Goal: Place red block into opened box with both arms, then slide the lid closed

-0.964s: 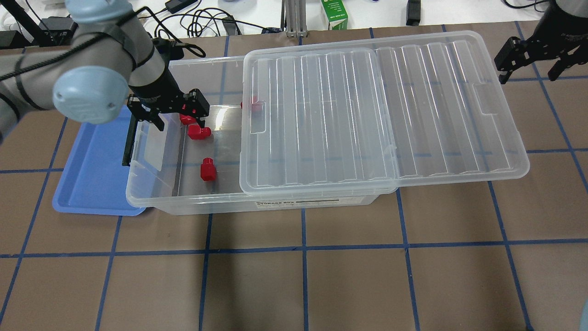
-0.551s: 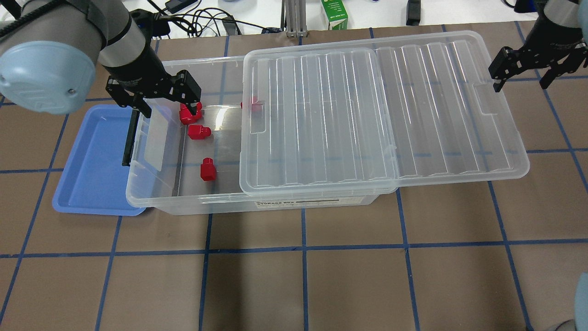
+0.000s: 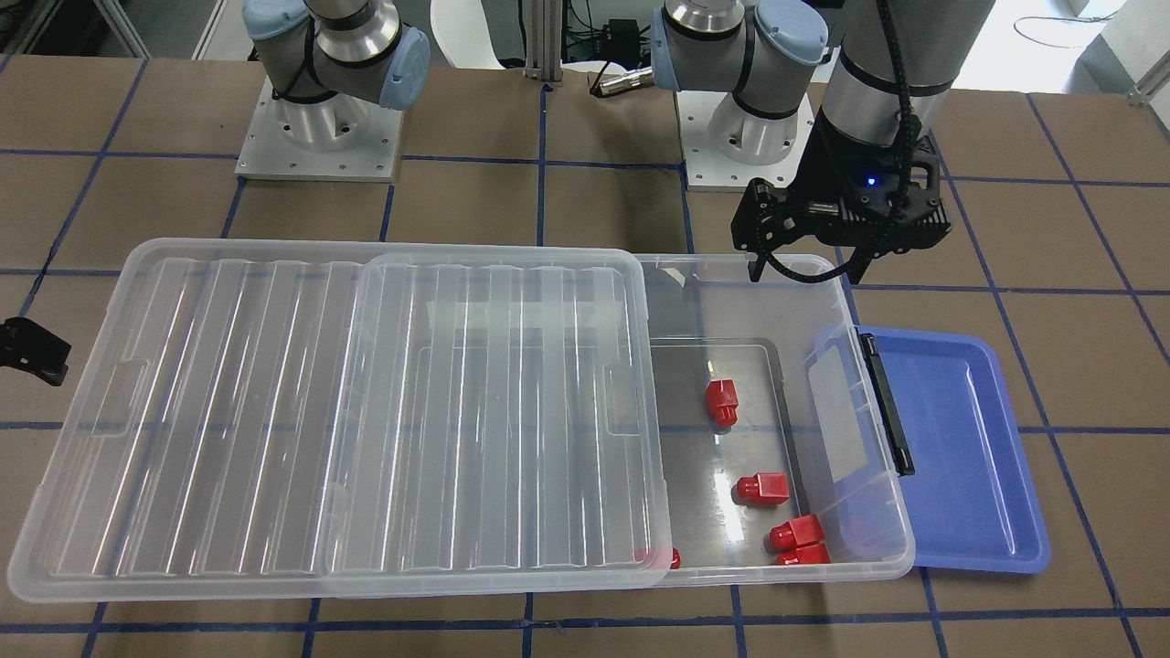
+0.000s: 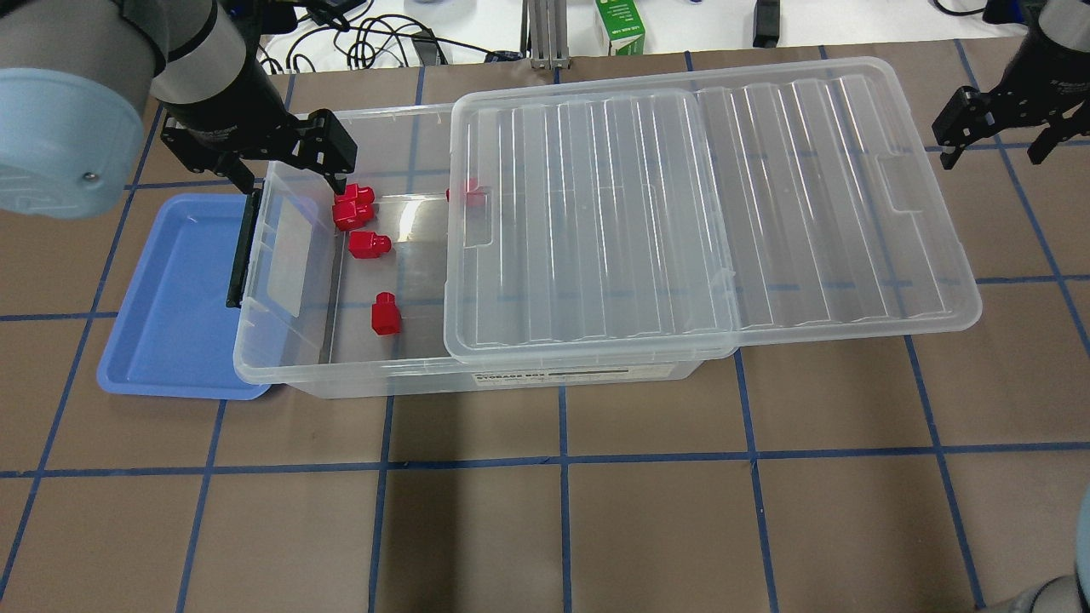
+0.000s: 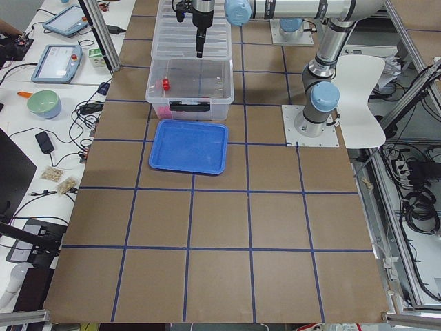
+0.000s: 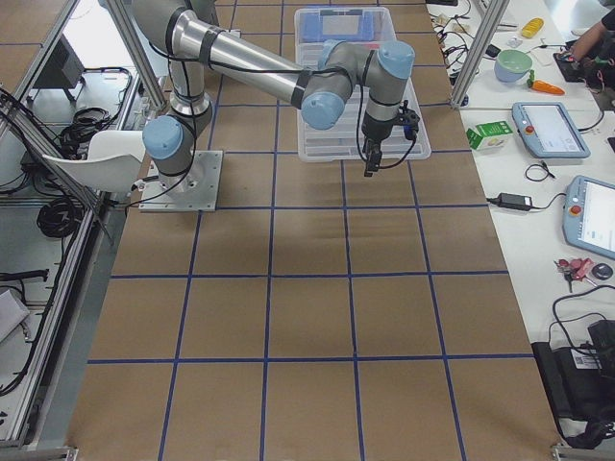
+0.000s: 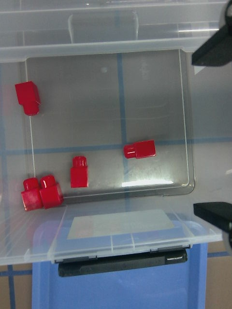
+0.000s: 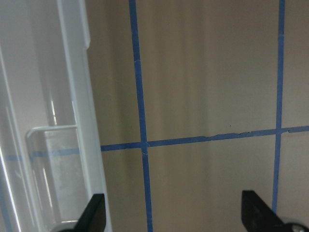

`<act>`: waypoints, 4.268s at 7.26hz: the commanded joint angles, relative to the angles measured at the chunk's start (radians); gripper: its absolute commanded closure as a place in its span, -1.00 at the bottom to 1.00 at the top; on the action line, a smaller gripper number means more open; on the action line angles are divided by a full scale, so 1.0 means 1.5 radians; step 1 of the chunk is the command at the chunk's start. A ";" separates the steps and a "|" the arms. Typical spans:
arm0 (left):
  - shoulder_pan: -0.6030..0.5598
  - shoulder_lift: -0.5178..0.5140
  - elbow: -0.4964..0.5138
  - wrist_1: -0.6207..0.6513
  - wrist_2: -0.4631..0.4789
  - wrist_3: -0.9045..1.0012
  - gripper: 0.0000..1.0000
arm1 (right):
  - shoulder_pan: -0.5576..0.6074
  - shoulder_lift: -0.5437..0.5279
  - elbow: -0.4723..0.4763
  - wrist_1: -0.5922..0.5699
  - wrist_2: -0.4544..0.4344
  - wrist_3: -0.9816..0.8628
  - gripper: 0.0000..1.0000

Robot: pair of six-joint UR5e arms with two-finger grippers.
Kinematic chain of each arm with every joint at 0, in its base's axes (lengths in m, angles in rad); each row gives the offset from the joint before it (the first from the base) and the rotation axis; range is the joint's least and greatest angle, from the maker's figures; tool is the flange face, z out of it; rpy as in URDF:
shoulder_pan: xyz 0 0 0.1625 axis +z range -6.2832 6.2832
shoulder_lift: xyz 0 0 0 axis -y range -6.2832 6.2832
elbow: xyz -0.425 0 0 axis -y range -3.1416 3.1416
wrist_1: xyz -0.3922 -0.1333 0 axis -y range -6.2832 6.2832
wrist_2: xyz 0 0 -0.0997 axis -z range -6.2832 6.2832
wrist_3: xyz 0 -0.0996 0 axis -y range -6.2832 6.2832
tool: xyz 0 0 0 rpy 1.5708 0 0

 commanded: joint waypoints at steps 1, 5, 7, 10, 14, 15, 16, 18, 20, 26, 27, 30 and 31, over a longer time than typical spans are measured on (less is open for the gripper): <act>0.014 0.007 0.001 -0.004 -0.007 0.000 -1.00 | -0.022 0.019 0.004 -0.010 0.001 -0.018 -1.00; 0.027 0.009 0.037 -0.084 -0.014 -0.001 -1.00 | -0.022 0.027 0.010 0.008 0.007 -0.017 -1.00; 0.026 0.020 0.036 -0.122 -0.012 0.001 -1.00 | -0.017 0.021 0.016 0.032 0.009 -0.015 -1.00; 0.027 0.023 0.035 -0.122 -0.009 0.001 -1.00 | -0.002 0.021 0.017 0.032 0.012 -0.013 -1.00; 0.027 0.022 0.034 -0.121 -0.010 0.001 -1.00 | 0.046 0.023 0.016 0.019 0.011 -0.008 -1.00; 0.027 0.022 0.033 -0.119 -0.014 0.001 -1.00 | 0.062 0.021 0.016 0.018 0.012 -0.007 -1.00; 0.028 0.021 0.033 -0.118 -0.015 0.001 -1.00 | 0.073 0.022 0.016 0.017 0.012 -0.006 -1.00; 0.028 0.021 0.032 -0.117 -0.015 0.001 -1.00 | 0.092 0.022 0.016 0.018 0.014 0.035 -1.00; 0.027 0.021 0.030 -0.117 -0.013 0.001 -1.00 | 0.125 0.022 0.016 0.018 0.027 0.091 -1.00; 0.026 0.025 0.027 -0.117 -0.010 0.000 -1.00 | 0.193 0.023 0.017 0.019 0.048 0.203 -1.00; 0.026 0.025 0.026 -0.117 -0.010 0.000 -1.00 | 0.201 0.022 0.017 0.018 0.062 0.205 -1.00; 0.026 0.025 0.026 -0.116 -0.009 0.000 -1.00 | 0.215 0.024 0.017 0.018 0.062 0.233 -1.00; 0.026 0.025 0.026 -0.116 -0.009 0.000 -1.00 | 0.214 0.025 0.017 0.018 0.062 0.233 -1.00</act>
